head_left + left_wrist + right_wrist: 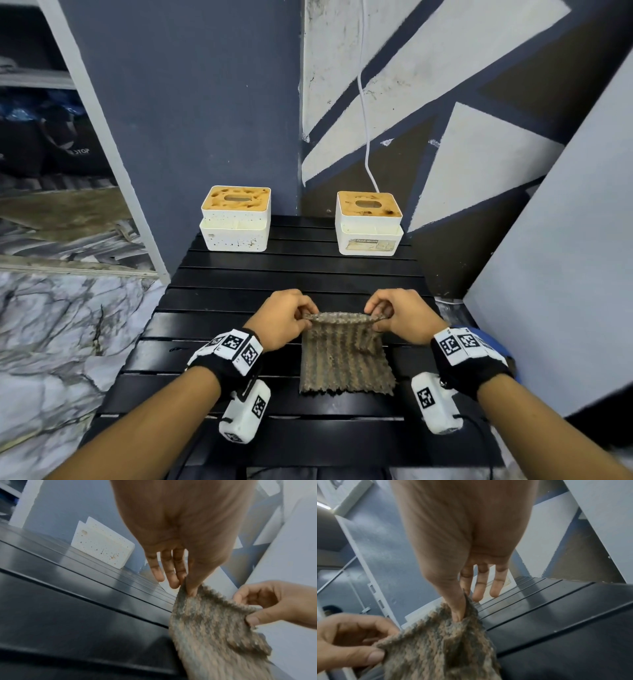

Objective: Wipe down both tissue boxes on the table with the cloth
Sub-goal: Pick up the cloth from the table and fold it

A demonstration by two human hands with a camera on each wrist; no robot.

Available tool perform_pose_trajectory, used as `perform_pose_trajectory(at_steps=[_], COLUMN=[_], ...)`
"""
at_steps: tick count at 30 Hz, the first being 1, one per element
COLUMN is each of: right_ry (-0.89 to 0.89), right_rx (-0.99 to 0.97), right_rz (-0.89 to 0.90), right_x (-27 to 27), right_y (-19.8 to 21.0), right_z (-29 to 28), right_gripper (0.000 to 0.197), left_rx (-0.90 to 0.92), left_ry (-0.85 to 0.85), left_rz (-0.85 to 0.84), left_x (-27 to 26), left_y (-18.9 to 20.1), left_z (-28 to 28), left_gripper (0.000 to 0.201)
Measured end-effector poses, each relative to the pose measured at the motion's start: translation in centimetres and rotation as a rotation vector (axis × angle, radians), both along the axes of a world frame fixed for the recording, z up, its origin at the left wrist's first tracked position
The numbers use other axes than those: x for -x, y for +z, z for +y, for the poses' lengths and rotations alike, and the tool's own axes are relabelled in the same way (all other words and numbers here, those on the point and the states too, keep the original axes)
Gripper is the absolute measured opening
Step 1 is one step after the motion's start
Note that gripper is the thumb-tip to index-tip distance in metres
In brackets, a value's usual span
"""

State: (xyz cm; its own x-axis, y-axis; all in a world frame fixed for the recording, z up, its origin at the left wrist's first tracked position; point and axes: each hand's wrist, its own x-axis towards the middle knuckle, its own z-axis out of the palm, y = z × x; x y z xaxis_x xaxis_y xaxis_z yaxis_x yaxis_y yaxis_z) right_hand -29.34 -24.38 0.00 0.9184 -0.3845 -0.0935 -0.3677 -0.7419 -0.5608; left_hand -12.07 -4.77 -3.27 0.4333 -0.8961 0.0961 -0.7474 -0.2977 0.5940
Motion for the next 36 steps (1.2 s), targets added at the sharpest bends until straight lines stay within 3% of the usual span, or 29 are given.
perform_pose_trajectory(at_steps=[6, 14, 19, 22, 25, 28, 33, 36], right_ry=[0.2, 0.233, 0.201, 0.153, 0.106, 0.086, -0.001, -0.053], right_rx=[0.304, 0.481, 0.45, 0.426, 0.448, 0.403, 0.422, 0.432], right_rz=[0.018, -0.007, 0.056, 0.101, 0.05, 0.005, 0.108, 0.136], right_x=[3.3, 6.7, 7.2, 6.5, 4.9, 2.5, -0.8, -1.5], right_y=[-2.2, -5.5, -5.0, -3.7, -2.6, -2.3, -3.2, -4.1], right_z=[2.3, 4.5, 5.3, 6.0, 7.6, 10.4, 15.2, 16.4], right_gripper=[0.029, 0.046, 0.048, 0.033, 0.023, 0.032, 0.06, 0.057], left_rx=[0.019, -0.012, -0.072, -0.125, -0.074, -0.064, -0.277, -0.305], left_ry=[-0.192, -0.332, -0.371, -0.409, -0.319, -0.249, -0.335, -0.343], left_rz=[-0.213, -0.435, -0.375, -0.317, -0.196, -0.195, -0.251, -0.232], left_x=[2.4, 4.3, 3.8, 3.2, 2.1, 0.9, 0.4, 0.0], left_y=[-1.8, -4.0, -2.9, -1.6, -1.0, -1.0, -1.5, -1.9], left_z=[3.1, 5.1, 5.7, 5.6, 5.2, 4.4, 3.4, 3.4], left_gripper=[0.017, 0.027, 0.045, 0.049, 0.045, 0.041, 0.037, 0.038])
